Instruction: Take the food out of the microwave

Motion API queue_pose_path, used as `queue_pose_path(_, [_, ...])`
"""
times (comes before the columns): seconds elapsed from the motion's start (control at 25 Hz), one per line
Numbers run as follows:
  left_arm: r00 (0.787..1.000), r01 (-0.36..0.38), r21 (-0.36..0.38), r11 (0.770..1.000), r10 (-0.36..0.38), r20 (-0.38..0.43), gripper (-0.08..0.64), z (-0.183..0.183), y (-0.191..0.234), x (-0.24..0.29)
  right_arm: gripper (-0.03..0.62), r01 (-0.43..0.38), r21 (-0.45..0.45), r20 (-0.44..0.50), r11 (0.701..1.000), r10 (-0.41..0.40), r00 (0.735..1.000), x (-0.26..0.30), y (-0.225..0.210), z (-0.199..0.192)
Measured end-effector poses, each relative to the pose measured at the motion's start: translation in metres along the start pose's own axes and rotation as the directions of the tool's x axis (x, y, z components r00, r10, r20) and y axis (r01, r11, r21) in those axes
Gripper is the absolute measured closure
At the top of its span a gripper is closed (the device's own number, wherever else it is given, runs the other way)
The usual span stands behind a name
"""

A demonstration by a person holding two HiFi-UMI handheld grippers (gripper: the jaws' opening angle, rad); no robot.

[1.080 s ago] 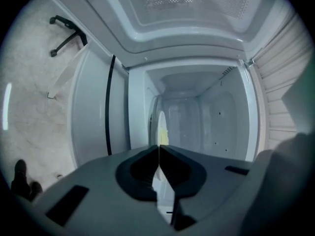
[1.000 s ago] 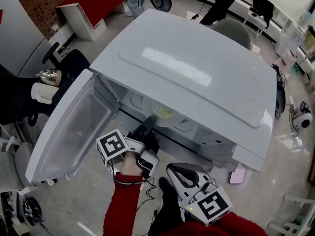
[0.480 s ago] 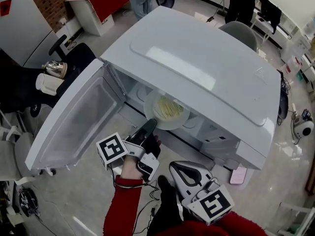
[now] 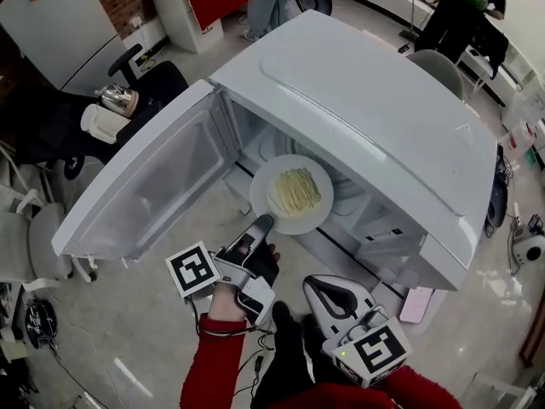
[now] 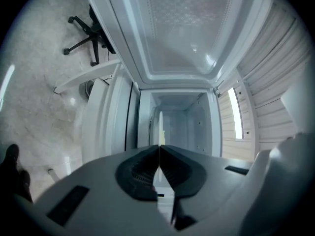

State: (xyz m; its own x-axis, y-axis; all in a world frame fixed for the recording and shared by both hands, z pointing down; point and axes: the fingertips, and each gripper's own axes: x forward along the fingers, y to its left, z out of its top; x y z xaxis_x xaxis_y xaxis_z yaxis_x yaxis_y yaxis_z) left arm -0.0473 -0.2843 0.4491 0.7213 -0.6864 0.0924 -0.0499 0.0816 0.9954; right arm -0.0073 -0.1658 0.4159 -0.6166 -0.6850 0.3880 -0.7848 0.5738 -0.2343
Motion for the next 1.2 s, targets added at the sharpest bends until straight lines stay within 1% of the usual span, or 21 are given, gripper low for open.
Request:
queue_pose_path(0.24, [0.997, 0.007, 0.007, 1.000, -0.007, 0.074, 0.543, 0.000, -0.004, -0.043, 0.581, -0.051, -0.028, -0.003, 0.998, 0.051, 0.999, -0.005, 0.014, -0.002])
queue_pose_path(0.4, [0.991, 0.007, 0.013, 1.000, -0.009, 0.131, 0.543, -0.003, -0.005, -0.075, 0.581, -0.089, -0.052, -0.004, 0.995, 0.089, 0.996, -0.008, 0.023, -0.005])
queue_pose_path(0.56, [0.983, 0.011, 0.012, 1.000, -0.013, 0.185, 0.543, -0.010, -0.008, -0.108, 0.581, -0.133, -0.079, -0.007, 0.988, 0.133, 0.991, -0.014, 0.033, -0.007])
queue_pose_path(0.92, [0.961, 0.023, 0.000, 1.000, -0.022, 0.275, 0.543, -0.040, -0.011, -0.172, 0.581, -0.204, -0.138, -0.015, 0.969, 0.204, 0.979, -0.024, 0.050, -0.010])
queue_pose_path(1.2, [0.941, 0.032, -0.017, 0.999, -0.024, 0.339, 0.543, -0.060, -0.017, -0.206, 0.581, -0.258, -0.160, -0.038, 0.953, 0.255, 0.966, -0.028, 0.056, -0.008])
